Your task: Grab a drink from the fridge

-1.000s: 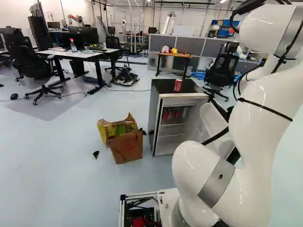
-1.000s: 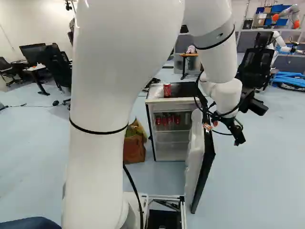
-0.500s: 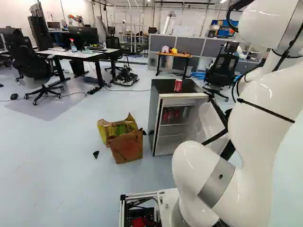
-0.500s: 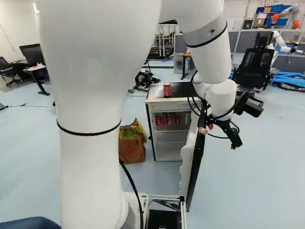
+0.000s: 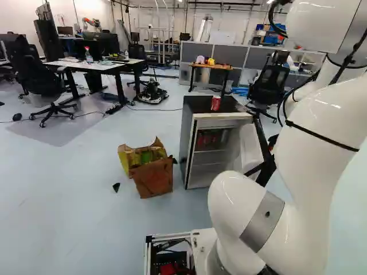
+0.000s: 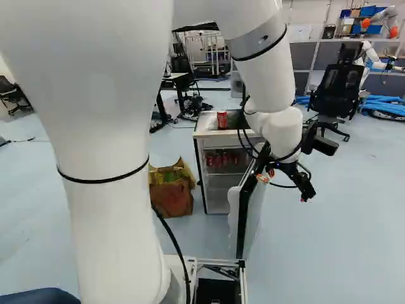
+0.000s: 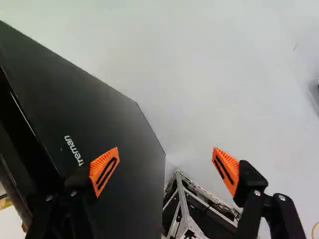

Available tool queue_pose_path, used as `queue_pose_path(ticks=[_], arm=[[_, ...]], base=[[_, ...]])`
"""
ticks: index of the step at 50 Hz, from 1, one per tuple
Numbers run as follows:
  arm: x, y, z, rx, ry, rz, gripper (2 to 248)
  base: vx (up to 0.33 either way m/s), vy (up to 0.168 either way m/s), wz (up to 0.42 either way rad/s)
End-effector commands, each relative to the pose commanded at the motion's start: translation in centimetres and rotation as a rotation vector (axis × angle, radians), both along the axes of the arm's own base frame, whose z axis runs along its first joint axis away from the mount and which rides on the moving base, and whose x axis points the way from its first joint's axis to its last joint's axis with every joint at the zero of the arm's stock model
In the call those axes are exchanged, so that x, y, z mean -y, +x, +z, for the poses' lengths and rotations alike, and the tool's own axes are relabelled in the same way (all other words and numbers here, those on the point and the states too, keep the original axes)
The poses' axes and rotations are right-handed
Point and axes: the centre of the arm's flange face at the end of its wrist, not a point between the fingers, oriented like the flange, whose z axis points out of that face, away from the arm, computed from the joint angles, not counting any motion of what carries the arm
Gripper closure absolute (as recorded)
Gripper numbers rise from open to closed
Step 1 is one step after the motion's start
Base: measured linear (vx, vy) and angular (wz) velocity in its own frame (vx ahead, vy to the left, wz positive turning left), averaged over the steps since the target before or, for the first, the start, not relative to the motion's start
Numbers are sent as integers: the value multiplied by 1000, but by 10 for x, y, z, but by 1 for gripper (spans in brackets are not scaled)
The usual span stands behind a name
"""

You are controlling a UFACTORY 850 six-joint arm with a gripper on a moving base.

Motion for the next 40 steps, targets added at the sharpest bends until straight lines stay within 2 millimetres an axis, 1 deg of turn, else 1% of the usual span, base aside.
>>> queue_pose_path(ticks=[20, 40], arm=[[-30, -9, 0, -42, -15, 95, 3], [-60, -11, 0, -82, -35, 207, 3]], base=[[0, 0, 0], [0, 0, 0]])
